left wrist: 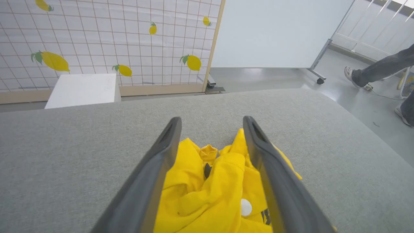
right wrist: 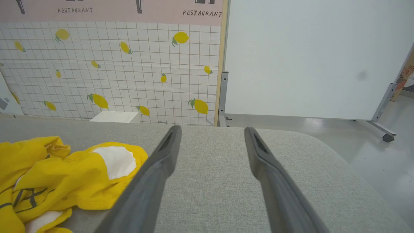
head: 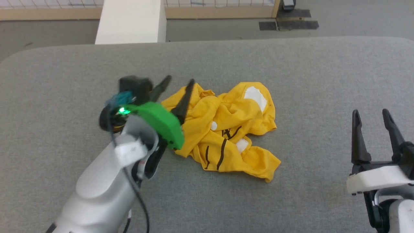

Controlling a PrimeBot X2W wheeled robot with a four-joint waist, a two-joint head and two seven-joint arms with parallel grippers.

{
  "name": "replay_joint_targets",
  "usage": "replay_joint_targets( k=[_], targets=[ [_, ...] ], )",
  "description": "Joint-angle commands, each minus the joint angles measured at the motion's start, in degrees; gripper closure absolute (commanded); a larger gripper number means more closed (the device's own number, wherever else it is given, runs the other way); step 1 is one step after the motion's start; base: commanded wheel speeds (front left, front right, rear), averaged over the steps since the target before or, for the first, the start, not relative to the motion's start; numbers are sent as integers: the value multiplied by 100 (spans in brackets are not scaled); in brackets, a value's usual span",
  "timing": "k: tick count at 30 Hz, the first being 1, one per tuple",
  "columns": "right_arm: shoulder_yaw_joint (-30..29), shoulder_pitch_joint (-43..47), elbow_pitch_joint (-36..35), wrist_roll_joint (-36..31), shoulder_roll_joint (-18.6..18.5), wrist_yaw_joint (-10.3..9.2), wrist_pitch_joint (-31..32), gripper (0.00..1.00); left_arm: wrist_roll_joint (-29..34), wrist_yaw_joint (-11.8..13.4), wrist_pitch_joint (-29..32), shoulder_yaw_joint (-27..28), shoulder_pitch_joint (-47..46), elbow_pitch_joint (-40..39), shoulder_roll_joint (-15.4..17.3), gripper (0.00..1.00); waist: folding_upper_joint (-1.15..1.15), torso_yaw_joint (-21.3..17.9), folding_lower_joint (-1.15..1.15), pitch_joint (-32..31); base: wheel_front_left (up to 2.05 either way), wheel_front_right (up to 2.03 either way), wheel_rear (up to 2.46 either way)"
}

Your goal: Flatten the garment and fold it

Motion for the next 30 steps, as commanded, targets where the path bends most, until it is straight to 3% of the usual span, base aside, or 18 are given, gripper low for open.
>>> replay_joint_targets(
  k=[1, 6, 11, 13, 17, 25, 30],
  targets=[
    [-1, 103, -11, 46, 1, -9, 4, 0, 144, 166, -293, 105, 311, -170, 167, 0, -1, 91, 0, -178, 0, 0, 0],
    [6, 312, 21, 115, 1, -9, -16, 0, 409, 732, -1235, 493, 1296, -870, 537, 0, -1, 131, 0, -333, 0, 0, 0],
    [42, 469, 24, 156, 1, -9, -9, 0, 696, 1040, -1452, 988, 2309, -1535, 693, 0, -1, 166, 0, -370, 0, 0, 0],
    [73, 504, 24, 170, 1, -9, -2, 0, 918, 1125, -1458, 1363, 2700, -1854, 615, 0, -1, 185, 0, -361, 0, 0, 0],
    [128, 553, 37, 185, 1, -9, 11, 0, 1301, 1057, -1461, 2023, 3436, -2295, 267, 0, -1, 237, 0, -364, 0, 0, 0],
    [241, 466, -126, 21, 1, -9, 212, 0, 1890, 479, -1462, 2584, 3907, -2348, -315, 0, -1, 440, 0, -354, 0, 0, 0],
    [731, 338, -239, -140, 1, -9, 1039, 0, 2136, 200, -1462, 2769, 3836, -2294, -586, 0, -1, 591, 0, -267, 0, 0, 0]
  ],
)
